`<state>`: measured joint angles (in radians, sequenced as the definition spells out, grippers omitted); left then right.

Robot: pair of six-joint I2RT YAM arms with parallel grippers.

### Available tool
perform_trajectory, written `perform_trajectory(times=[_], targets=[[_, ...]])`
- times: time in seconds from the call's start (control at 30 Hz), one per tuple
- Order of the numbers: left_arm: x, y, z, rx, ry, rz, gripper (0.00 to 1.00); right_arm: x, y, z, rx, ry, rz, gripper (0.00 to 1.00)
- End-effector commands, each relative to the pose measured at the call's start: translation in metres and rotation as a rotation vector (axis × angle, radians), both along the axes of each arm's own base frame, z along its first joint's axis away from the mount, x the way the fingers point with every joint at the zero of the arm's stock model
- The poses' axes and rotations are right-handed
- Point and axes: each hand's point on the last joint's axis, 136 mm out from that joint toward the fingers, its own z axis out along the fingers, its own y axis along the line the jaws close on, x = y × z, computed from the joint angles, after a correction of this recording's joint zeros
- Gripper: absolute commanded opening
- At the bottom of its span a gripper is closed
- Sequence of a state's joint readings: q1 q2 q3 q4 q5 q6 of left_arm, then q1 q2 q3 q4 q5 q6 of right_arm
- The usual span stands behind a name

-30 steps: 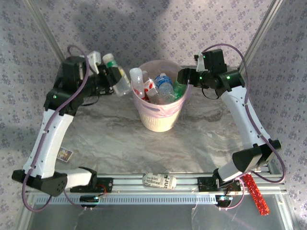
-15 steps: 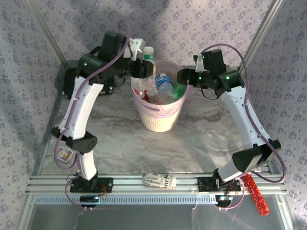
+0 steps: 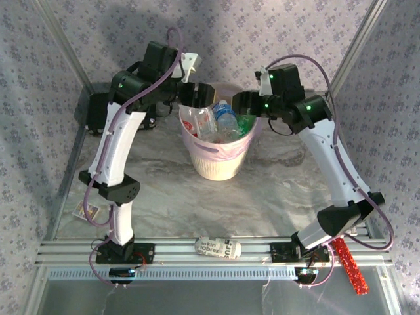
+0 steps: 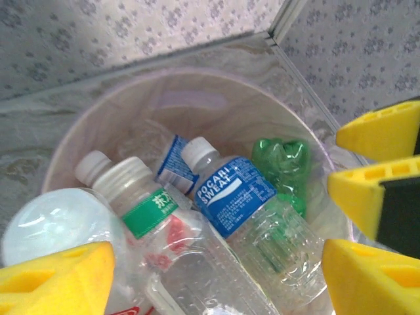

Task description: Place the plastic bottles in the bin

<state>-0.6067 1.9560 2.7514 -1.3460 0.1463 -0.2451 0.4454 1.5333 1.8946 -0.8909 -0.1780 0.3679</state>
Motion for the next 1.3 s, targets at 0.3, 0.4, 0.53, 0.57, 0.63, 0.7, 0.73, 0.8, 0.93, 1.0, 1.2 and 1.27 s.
perform_trajectory(times=[0.3, 0.4, 0.53, 0.57, 0.63, 0.7, 0.73, 0.8, 0.93, 1.0, 1.2, 1.27], targets=[[0.026, 0.048, -0.023, 0.148, 0.018, 0.153, 0.57, -0.006, 0.076, 0.001, -0.052, -0.037, 0.163, 0.74], [0.034, 0.043, -0.036, 0.151, 0.049, 0.148, 0.52, -0.006, 0.085, -0.006, -0.095, -0.039, 0.169, 0.73], [0.041, 0.036, -0.05, 0.154, 0.085, 0.14, 0.44, 0.001, 0.085, -0.025, -0.149, -0.01, 0.151, 0.72], [0.044, 0.035, -0.053, 0.154, 0.091, 0.14, 0.42, 0.003, 0.085, -0.029, -0.162, -0.003, 0.146, 0.71], [0.047, 0.032, -0.059, 0.154, 0.107, 0.139, 0.37, 0.004, 0.083, -0.037, -0.18, 0.008, 0.136, 0.7], [0.052, 0.031, -0.067, 0.152, 0.129, 0.141, 0.34, 0.006, 0.079, -0.043, -0.196, 0.016, 0.113, 0.69], [0.053, 0.03, -0.07, 0.151, 0.139, 0.14, 0.33, 0.006, 0.077, -0.045, -0.201, 0.02, 0.105, 0.69], [0.056, 0.027, -0.077, 0.151, 0.155, 0.136, 0.3, 0.007, 0.071, -0.049, -0.216, 0.022, 0.078, 0.69], [0.06, 0.02, -0.087, 0.143, 0.184, 0.124, 0.29, 0.007, 0.065, -0.058, -0.218, 0.042, 0.063, 0.69], [0.062, 0.018, -0.093, 0.147, 0.195, 0.124, 0.28, 0.007, 0.065, -0.062, -0.219, 0.051, 0.063, 0.69], [0.064, 0.013, -0.099, 0.141, 0.215, 0.119, 0.28, 0.008, 0.069, -0.066, -0.21, 0.058, 0.079, 0.68], [0.065, 0.011, -0.099, 0.134, 0.213, 0.115, 0.28, 0.007, 0.072, -0.06, -0.184, 0.05, 0.094, 0.68]])
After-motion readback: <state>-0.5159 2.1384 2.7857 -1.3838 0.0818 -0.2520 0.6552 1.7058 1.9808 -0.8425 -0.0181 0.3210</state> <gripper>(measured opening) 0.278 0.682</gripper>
